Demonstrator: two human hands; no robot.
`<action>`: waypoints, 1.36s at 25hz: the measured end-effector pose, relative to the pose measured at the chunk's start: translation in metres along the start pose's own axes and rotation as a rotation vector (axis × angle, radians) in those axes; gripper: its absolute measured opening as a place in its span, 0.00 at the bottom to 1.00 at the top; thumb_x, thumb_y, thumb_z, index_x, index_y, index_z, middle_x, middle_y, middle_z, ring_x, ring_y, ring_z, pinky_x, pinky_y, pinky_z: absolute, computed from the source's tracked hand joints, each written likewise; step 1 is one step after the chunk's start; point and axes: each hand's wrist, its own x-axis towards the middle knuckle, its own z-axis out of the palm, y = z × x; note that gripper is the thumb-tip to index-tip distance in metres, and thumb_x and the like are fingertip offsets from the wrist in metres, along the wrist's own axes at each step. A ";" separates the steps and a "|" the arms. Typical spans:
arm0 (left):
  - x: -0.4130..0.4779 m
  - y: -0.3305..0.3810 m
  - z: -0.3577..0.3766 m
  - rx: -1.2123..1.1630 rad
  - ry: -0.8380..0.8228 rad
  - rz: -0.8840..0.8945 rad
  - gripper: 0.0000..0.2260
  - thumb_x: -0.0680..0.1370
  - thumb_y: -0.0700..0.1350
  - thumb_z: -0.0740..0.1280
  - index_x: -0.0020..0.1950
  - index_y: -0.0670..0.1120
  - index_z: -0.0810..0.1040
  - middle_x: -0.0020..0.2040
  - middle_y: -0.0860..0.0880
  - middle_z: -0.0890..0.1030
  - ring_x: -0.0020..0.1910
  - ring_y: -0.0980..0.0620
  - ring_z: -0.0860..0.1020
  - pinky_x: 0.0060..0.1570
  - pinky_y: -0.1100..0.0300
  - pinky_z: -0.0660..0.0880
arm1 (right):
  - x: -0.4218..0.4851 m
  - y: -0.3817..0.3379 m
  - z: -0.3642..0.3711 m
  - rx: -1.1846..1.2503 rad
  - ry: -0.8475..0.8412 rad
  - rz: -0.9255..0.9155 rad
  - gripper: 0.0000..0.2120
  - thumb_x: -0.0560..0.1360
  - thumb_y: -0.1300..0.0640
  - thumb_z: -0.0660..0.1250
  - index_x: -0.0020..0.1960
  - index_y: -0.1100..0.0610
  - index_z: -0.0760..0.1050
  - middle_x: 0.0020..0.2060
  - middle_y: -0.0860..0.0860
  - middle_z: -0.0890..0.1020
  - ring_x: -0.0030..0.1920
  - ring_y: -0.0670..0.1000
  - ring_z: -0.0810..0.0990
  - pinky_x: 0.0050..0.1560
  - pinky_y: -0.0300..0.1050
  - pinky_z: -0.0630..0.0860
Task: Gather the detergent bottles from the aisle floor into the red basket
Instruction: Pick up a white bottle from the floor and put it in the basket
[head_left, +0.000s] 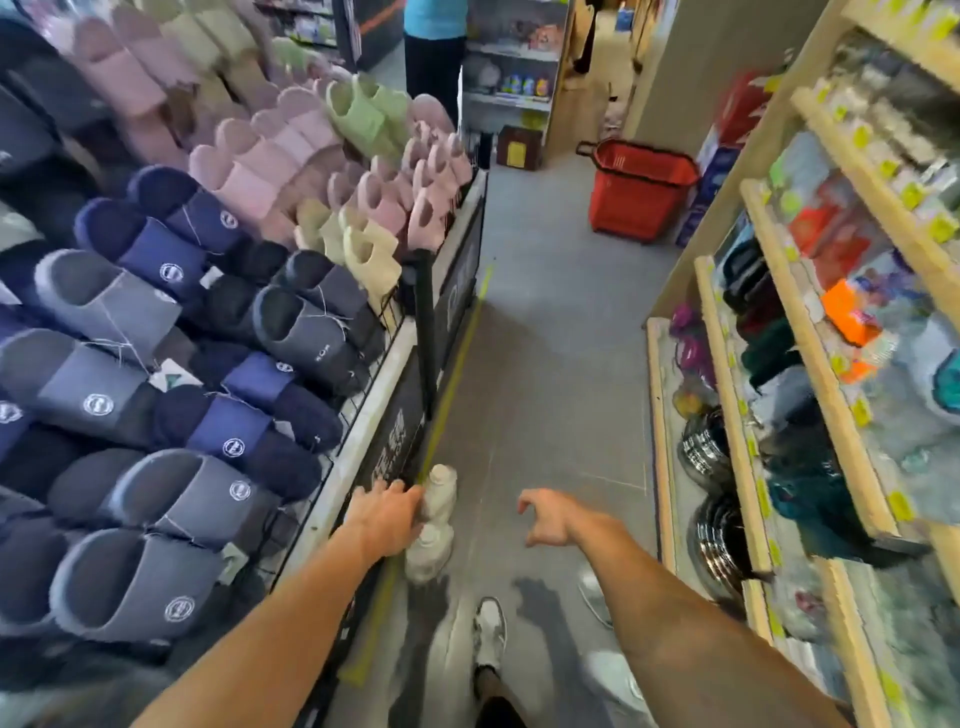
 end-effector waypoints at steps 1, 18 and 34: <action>0.016 -0.001 0.010 -0.033 -0.049 -0.016 0.20 0.81 0.58 0.61 0.71 0.52 0.68 0.69 0.45 0.72 0.68 0.39 0.70 0.63 0.44 0.70 | 0.025 0.008 0.002 0.013 -0.051 -0.002 0.28 0.73 0.54 0.78 0.69 0.54 0.73 0.64 0.56 0.80 0.60 0.58 0.80 0.57 0.46 0.75; 0.249 -0.063 0.378 -0.746 -0.225 -0.391 0.37 0.68 0.72 0.59 0.74 0.58 0.64 0.69 0.47 0.76 0.66 0.46 0.76 0.64 0.54 0.73 | 0.434 0.108 0.205 0.082 -0.306 -0.046 0.42 0.70 0.47 0.80 0.78 0.46 0.64 0.71 0.52 0.73 0.69 0.54 0.74 0.65 0.47 0.74; 0.378 -0.050 0.618 -0.993 0.272 -0.311 0.33 0.70 0.67 0.73 0.70 0.53 0.73 0.65 0.60 0.76 0.67 0.65 0.72 0.68 0.67 0.69 | 0.639 0.138 0.404 0.038 -0.097 -0.535 0.52 0.63 0.39 0.81 0.78 0.43 0.56 0.75 0.45 0.68 0.74 0.53 0.69 0.67 0.59 0.75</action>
